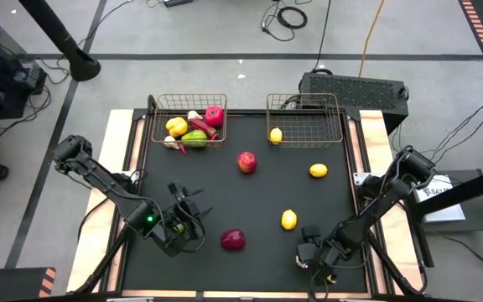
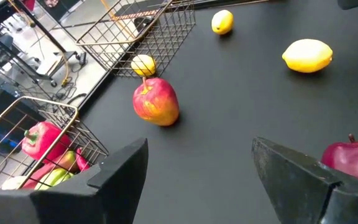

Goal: Sort produce into baskets
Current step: Put the garlic into the left wire basket

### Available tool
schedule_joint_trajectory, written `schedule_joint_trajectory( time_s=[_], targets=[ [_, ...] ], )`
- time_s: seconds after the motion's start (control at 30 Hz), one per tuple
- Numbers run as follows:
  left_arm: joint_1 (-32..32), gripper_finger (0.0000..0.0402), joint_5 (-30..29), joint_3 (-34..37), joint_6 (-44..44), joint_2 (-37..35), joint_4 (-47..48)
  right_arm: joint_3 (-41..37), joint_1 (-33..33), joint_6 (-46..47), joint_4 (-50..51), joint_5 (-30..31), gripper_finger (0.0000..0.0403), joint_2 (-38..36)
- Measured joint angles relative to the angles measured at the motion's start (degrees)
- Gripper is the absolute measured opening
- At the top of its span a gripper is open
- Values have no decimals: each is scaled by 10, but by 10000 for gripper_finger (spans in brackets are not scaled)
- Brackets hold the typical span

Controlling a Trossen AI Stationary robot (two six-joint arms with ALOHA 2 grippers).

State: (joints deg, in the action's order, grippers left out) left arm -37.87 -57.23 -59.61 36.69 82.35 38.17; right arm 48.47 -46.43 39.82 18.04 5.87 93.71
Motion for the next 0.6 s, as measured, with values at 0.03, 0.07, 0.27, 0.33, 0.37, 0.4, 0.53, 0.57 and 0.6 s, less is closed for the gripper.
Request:
schedule_joint_trajectory(
  time_s=[0.03, 0.07, 0.27, 0.33, 0.37, 0.4, 0.53, 0.57, 0.6],
  targets=[
    [0, 294, 0, 0, 0, 0, 0, 0, 1, 1, 0, 0, 213, 0],
    [0, 294, 0, 0, 0, 0, 0, 0, 3, 4, 0, -1, 205, 0],
    [0, 294, 0, 0, 0, 0, -4, 6, 15, 20, 2, -30, 187, -2],
    [0, 294, 0, 0, 0, 0, -6, 18, 23, 10, 0, -30, 192, -2],
    [0, 294, 0, 0, 0, 0, -9, 25, 27, -1, 0, -28, 196, -2],
    [1, 294, 0, 0, 0, 0, -14, 34, 32, -15, 2, -27, 200, -2],
    [11, 294, 0, 0, -1, 0, -38, 77, 62, -107, 2, 17, 212, -2],
    [15, 294, 0, 0, 0, 0, -42, 90, 71, -140, 4, 30, 213, -2],
    [20, 294, 0, 0, 1, 0, -42, 107, 82, -178, 6, 43, 213, -2]
  ],
)
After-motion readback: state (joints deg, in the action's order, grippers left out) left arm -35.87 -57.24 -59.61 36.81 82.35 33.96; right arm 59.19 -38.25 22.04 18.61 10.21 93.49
